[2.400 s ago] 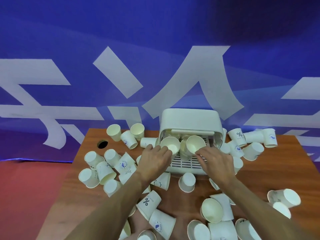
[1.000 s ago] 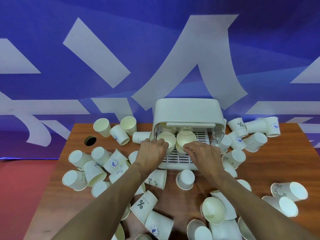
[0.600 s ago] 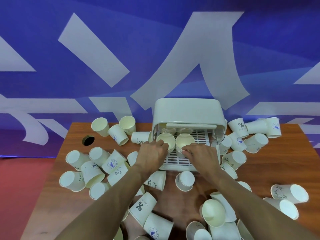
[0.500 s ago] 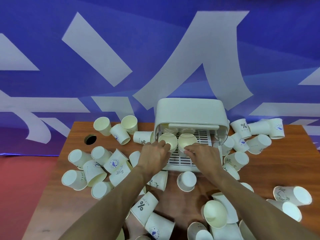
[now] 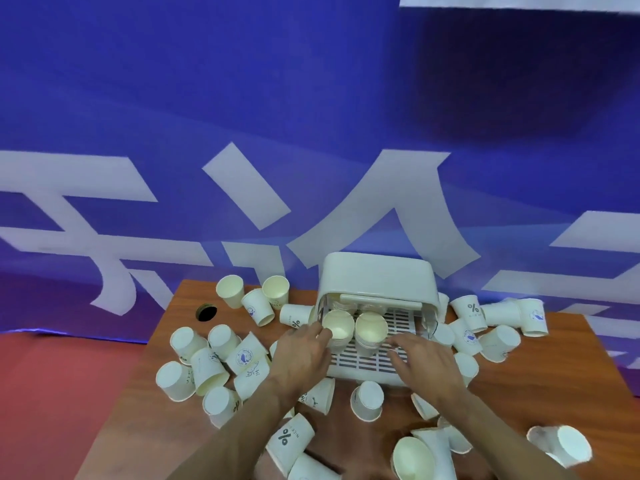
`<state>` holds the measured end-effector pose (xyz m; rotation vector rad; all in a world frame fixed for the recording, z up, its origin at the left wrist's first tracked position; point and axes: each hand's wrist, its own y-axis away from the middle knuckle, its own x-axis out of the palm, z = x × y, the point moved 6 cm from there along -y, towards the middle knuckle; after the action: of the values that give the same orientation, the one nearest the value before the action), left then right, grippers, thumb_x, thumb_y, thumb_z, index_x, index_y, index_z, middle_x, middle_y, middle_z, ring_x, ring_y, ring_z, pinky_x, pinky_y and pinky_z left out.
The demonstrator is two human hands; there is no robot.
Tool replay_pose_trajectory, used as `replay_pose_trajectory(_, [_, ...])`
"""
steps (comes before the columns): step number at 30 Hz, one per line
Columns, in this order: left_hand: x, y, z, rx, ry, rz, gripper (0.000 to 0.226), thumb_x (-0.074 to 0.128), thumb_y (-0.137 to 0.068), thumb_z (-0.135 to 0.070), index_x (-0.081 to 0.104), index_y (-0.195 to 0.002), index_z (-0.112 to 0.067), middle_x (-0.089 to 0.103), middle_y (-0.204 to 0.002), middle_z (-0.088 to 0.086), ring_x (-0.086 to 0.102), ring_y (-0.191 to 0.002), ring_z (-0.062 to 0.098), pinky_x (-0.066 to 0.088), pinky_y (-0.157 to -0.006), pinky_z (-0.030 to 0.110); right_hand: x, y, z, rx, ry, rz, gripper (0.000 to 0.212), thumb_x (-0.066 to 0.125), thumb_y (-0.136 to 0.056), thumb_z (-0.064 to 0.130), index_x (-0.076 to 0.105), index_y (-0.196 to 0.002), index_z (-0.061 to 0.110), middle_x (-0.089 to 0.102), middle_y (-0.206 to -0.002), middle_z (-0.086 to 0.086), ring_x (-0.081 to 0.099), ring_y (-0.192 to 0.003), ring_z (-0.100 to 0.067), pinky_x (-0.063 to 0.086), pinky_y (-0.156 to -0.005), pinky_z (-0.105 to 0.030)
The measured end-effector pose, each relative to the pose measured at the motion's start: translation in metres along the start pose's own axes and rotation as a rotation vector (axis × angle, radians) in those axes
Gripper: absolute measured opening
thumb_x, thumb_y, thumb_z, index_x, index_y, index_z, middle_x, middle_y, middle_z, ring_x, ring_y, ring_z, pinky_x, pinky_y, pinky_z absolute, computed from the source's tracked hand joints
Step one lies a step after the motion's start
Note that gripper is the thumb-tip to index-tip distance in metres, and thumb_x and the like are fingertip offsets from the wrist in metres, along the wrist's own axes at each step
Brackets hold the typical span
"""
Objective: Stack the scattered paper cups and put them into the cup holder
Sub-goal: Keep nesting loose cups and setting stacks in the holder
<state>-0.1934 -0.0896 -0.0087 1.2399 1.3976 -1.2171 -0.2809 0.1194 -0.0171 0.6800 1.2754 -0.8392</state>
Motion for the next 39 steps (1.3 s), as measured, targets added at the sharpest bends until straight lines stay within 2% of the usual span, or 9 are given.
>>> replay_pose_trajectory(2, [-0.018, 0.011, -0.005, -0.031, -0.009, -0.002, 0.014, 0.054, -0.084, -0.028, 0.063, -0.090, -0.019, 0.060, -0.084, -0.001, 0.059, -0.069, 0.020, 0.046, -0.051, 0.030, -0.009, 0.005, 0.002, -0.034, 0.000, 0.048, 0.023, 0.055, -0.092, 0.048, 0.064, -0.113, 0.040, 0.069, -0.111, 0.020, 0.066, -0.097, -0.004, 0.052, -0.075, -0.025])
replay_pose_trajectory(5, [-0.043, 0.029, -0.010, -0.093, -0.039, 0.001, 0.020, 0.047, -0.091, -0.033, 0.060, -0.100, -0.020, 0.059, -0.096, -0.001, 0.058, -0.082, 0.019, 0.049, -0.056, 0.032, -0.017, 0.009, 0.012, -0.112, 0.017, 0.084, 0.027, 0.051, -0.093, 0.050, 0.065, -0.113, 0.039, 0.070, -0.111, 0.020, 0.065, -0.097, -0.004, 0.048, -0.074, -0.022])
replay_pose_trajectory(11, [-0.071, 0.079, 0.005, -0.218, -0.058, 0.007, 0.028, 0.045, -0.094, -0.033, 0.058, -0.115, -0.021, 0.056, -0.117, -0.003, 0.056, -0.104, 0.019, 0.054, -0.067, 0.038, -0.015, 0.013, 0.059, -0.258, -0.007, 0.163, 0.029, 0.049, -0.092, 0.047, 0.066, -0.111, 0.035, 0.070, -0.112, 0.014, 0.065, -0.103, -0.011, 0.051, -0.082, -0.031])
replay_pose_trajectory(17, [-0.068, 0.135, 0.059, -0.283, -0.121, 0.100, 0.031, 0.043, -0.094, -0.034, 0.057, -0.118, -0.020, 0.056, -0.117, -0.002, 0.056, -0.102, 0.021, 0.050, -0.064, 0.037, 0.004, 0.025, 0.115, -0.350, 0.016, 0.210, 0.027, 0.047, -0.091, 0.044, 0.066, -0.107, 0.035, 0.069, -0.112, 0.013, 0.064, -0.101, -0.010, 0.045, -0.077, -0.029])
replay_pose_trajectory(21, [-0.054, 0.153, 0.101, -0.295, -0.136, 0.168, 0.030, 0.040, -0.091, -0.032, 0.057, -0.115, -0.023, 0.056, -0.111, -0.004, 0.056, -0.097, 0.020, 0.046, -0.061, 0.035, 0.033, 0.024, 0.141, -0.298, 0.043, 0.281, 0.026, 0.047, -0.093, 0.044, 0.064, -0.110, 0.035, 0.069, -0.111, 0.012, 0.065, -0.100, -0.009, 0.047, -0.078, -0.028])
replay_pose_trajectory(24, [-0.035, 0.151, 0.121, -0.200, -0.149, 0.227, 0.029, 0.040, -0.091, -0.027, 0.056, -0.114, -0.021, 0.056, -0.110, -0.001, 0.055, -0.097, 0.022, 0.047, -0.062, 0.037, 0.059, 0.027, 0.151, -0.183, 0.050, 0.346, 0.025, 0.048, -0.093, 0.043, 0.063, -0.111, 0.036, 0.068, -0.113, 0.010, 0.064, -0.102, -0.012, 0.047, -0.082, -0.028])
replay_pose_trajectory(28, [-0.004, 0.126, 0.123, 0.018, -0.155, 0.301, 0.021, 0.044, -0.093, -0.018, 0.054, -0.110, -0.015, 0.054, -0.107, 0.005, 0.054, -0.095, 0.027, 0.035, -0.058, 0.037, 0.085, 0.030, 0.153, -0.023, 0.048, 0.362, 0.023, 0.048, -0.095, 0.042, 0.066, -0.109, 0.035, 0.069, -0.109, 0.009, 0.065, -0.099, -0.014, 0.048, -0.080, -0.027])
replay_pose_trajectory(34, [0.049, 0.090, 0.079, 0.369, -0.111, 0.414, 0.020, 0.053, -0.091, -0.015, 0.056, -0.111, -0.012, 0.054, -0.102, 0.007, 0.054, -0.087, 0.028, 0.035, -0.054, 0.036, 0.106, 0.034, 0.133, 0.193, 0.013, 0.331, 0.022, 0.049, -0.096, 0.034, 0.067, -0.106, 0.026, 0.070, -0.105, 0.007, 0.066, -0.095, -0.015, 0.053, -0.076, -0.029])
replay_pose_trajectory(39, [0.082, 0.075, 0.048, 0.564, -0.116, 0.484, 0.030, 0.051, -0.096, -0.019, 0.053, -0.126, -0.014, 0.051, -0.115, 0.008, 0.056, -0.097, 0.029, 0.043, -0.062, 0.040, 0.115, 0.036, 0.120, 0.345, -0.063, 0.283, 0.018, 0.050, -0.095, 0.033, 0.065, -0.099, 0.025, 0.071, -0.098, 0.007, 0.065, -0.093, -0.016, 0.052, -0.075, -0.029])
